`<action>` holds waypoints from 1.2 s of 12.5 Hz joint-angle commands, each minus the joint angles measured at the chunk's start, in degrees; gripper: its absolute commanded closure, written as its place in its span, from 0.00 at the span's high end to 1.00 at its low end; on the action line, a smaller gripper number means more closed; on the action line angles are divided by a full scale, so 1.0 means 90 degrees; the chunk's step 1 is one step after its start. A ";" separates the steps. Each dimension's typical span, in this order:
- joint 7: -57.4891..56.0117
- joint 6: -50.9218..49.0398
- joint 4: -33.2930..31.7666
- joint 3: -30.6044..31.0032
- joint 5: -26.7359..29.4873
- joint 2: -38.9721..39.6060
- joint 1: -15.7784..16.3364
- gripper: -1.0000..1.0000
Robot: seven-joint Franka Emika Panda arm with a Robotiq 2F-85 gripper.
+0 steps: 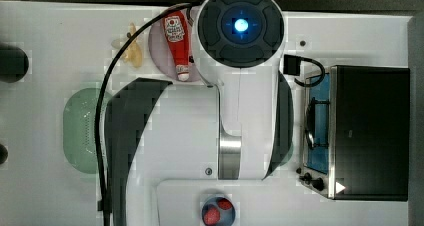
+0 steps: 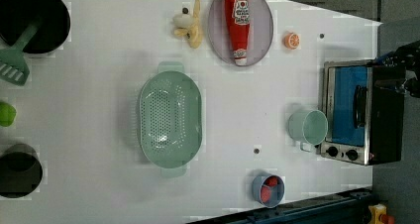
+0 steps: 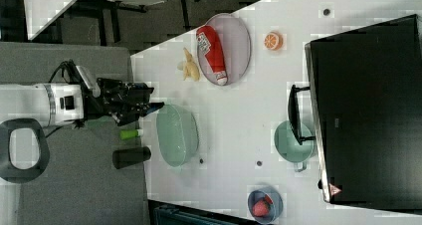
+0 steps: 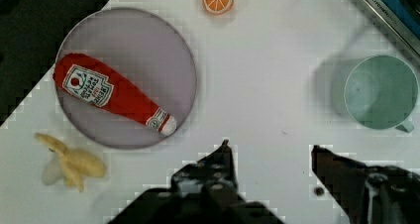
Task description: Drag strainer left to right.
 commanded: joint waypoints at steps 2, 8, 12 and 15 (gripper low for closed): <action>0.0571 -0.1374 -0.1512 -0.0282 -0.0070 -0.3038 -0.0056 0.90; 0.0835 -0.1233 -0.1540 0.0521 0.0607 -0.2704 0.0310 1.00; 0.2876 -0.0488 -0.1554 0.1849 0.0606 -0.1993 0.0380 1.00; 0.4725 0.0472 -0.1617 0.2845 0.0599 -0.1166 0.0394 1.00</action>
